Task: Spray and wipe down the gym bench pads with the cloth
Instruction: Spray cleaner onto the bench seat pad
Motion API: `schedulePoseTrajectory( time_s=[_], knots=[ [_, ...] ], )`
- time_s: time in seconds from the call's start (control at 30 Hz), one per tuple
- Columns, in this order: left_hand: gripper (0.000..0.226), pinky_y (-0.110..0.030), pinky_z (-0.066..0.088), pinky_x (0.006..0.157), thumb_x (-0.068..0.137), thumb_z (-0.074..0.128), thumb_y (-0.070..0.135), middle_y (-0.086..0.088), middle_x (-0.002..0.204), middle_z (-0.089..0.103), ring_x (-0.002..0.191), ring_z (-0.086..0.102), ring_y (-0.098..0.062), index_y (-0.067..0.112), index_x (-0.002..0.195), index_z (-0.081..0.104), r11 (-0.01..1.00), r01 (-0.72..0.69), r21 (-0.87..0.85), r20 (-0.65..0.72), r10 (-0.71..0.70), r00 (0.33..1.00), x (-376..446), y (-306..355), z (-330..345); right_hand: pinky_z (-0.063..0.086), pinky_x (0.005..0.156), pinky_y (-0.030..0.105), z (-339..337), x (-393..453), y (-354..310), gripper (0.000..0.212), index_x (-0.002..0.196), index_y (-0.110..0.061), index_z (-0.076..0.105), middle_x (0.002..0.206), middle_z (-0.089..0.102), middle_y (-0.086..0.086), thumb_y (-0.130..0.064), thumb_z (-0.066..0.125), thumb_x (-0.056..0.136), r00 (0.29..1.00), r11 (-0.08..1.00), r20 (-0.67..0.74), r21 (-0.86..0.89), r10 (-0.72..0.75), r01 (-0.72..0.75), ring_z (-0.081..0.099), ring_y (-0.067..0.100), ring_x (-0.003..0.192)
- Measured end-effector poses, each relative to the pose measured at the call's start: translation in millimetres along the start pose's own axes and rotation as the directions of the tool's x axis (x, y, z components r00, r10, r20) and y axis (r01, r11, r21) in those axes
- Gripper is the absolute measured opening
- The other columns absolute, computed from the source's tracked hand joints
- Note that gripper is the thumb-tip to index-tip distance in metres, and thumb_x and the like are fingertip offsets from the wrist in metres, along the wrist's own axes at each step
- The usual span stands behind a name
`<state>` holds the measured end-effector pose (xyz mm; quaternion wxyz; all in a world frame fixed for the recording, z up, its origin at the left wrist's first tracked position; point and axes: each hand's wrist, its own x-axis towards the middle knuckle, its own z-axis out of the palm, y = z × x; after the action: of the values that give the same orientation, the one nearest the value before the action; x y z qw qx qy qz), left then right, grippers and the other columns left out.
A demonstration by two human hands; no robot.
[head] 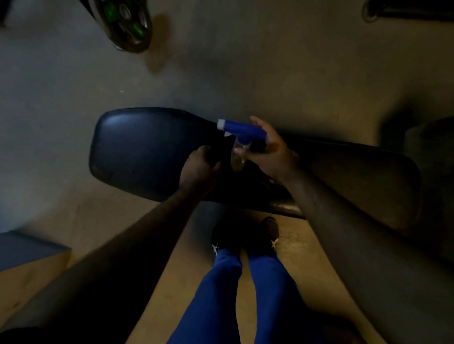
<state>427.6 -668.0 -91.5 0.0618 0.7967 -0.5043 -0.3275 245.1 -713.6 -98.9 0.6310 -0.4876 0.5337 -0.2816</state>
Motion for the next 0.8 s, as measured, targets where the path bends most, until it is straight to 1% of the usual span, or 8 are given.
schedulePoseTrajectory(
  time_s=[0.1,0.17,0.23,0.4,0.47,0.57,0.63,0.8],
  knots=[
    [0.043,-0.032,0.047,0.088,0.091,0.058,0.020,-0.008,0.129,0.056,0.112,0.057,-0.023,0.014,0.133,0.051,1.000,0.010,-0.005,-0.003,-0.010,1.000,9.6,-6.2,-7.2,0.047,0.102,0.025,4.4,17.9,-9.2,0.074,0.144,-0.016,0.050,0.125,0.061,-0.014,-0.008,0.084,0.080,0.990,0.997,0.140,-0.055,-0.037,0.045,0.059,-0.002,0.112],
    [0.042,-0.034,0.048,0.088,0.091,0.058,0.020,-0.007,0.129,0.055,0.111,0.056,-0.020,0.015,0.133,0.051,1.000,0.016,-0.019,-0.013,-0.016,1.000,17.0,-12.3,-8.1,0.049,0.087,0.027,7.6,29.1,-11.1,0.043,0.117,-0.023,0.067,0.092,0.070,-0.025,-0.007,0.083,0.080,0.976,0.994,0.214,-0.088,-0.045,0.065,0.064,-0.008,0.085],
    [0.039,-0.032,0.048,0.086,0.091,0.057,0.021,-0.007,0.126,0.056,0.107,0.056,-0.018,0.015,0.129,0.053,0.999,0.013,-0.050,-0.031,-0.014,0.999,23.6,-18.4,-6.5,0.047,0.078,0.022,10.9,36.2,-19.0,0.029,0.095,-0.032,0.069,0.075,0.069,-0.028,-0.013,0.084,0.081,0.962,0.982,0.269,-0.160,-0.058,0.104,0.063,-0.009,0.072],
    [0.036,-0.028,0.043,0.084,0.090,0.052,0.017,-0.008,0.123,0.056,0.102,0.051,-0.012,0.014,0.126,0.055,0.989,0.022,-0.143,-0.077,-0.034,0.996,38.1,-41.2,-9.7,0.048,0.083,0.013,33.6,46.8,-40.1,0.034,0.104,-0.027,0.066,0.092,0.071,-0.021,-0.009,0.084,0.081,0.935,0.952,0.300,-0.180,-0.188,0.249,0.064,-0.012,0.086],
    [0.039,-0.027,0.042,0.084,0.089,0.053,0.017,-0.007,0.124,0.055,0.103,0.051,-0.011,0.015,0.128,0.054,0.984,0.037,-0.173,-0.086,-0.053,0.995,42.4,-57.2,-14.7,0.047,0.083,0.013,49.1,52.2,-49.5,0.033,0.108,-0.027,0.066,0.094,0.071,-0.022,-0.022,0.085,0.081,0.922,0.916,0.329,-0.269,-0.203,0.298,0.064,-0.011,0.091],
    [0.040,-0.017,0.036,0.074,0.087,0.054,0.019,-0.004,0.125,0.053,0.104,0.051,-0.010,0.018,0.127,0.054,0.977,0.045,-0.207,-0.091,-0.065,0.994,52.2,-87.2,-25.8,0.053,0.086,0.029,76.4,63.2,-60.9,0.046,0.109,-0.019,0.071,0.104,0.070,-0.004,-0.053,0.078,0.079,0.917,0.844,0.322,-0.401,-0.235,0.357,0.066,0.007,0.095],
    [0.042,-0.015,0.035,0.073,0.090,0.055,0.020,-0.001,0.130,0.048,0.106,0.049,-0.009,0.021,0.132,0.050,0.963,0.095,-0.251,-0.069,-0.115,0.991,61.5,-109.2,-37.3,0.056,0.086,0.042,99.7,71.0,-67.2,0.041,0.101,-0.021,0.071,0.097,0.070,-0.003,-0.058,0.073,0.081,0.936,0.864,0.285,-0.395,-0.208,0.312,0.067,0.013,0.089],
    [0.050,-0.031,0.041,0.098,0.091,0.057,0.026,-0.008,0.138,0.046,0.120,0.048,-0.019,0.016,0.138,0.044,0.976,0.094,-0.195,-0.156,-0.125,0.980,89.0,-166.9,-73.2,0.056,0.074,0.055,171.0,98.1,-78.1,0.037,0.091,-0.018,0.065,0.082,0.067,0.006,-0.054,0.062,0.083,0.947,0.849,0.292,-0.460,-0.135,0.262,0.066,0.024,0.075]
  ],
)
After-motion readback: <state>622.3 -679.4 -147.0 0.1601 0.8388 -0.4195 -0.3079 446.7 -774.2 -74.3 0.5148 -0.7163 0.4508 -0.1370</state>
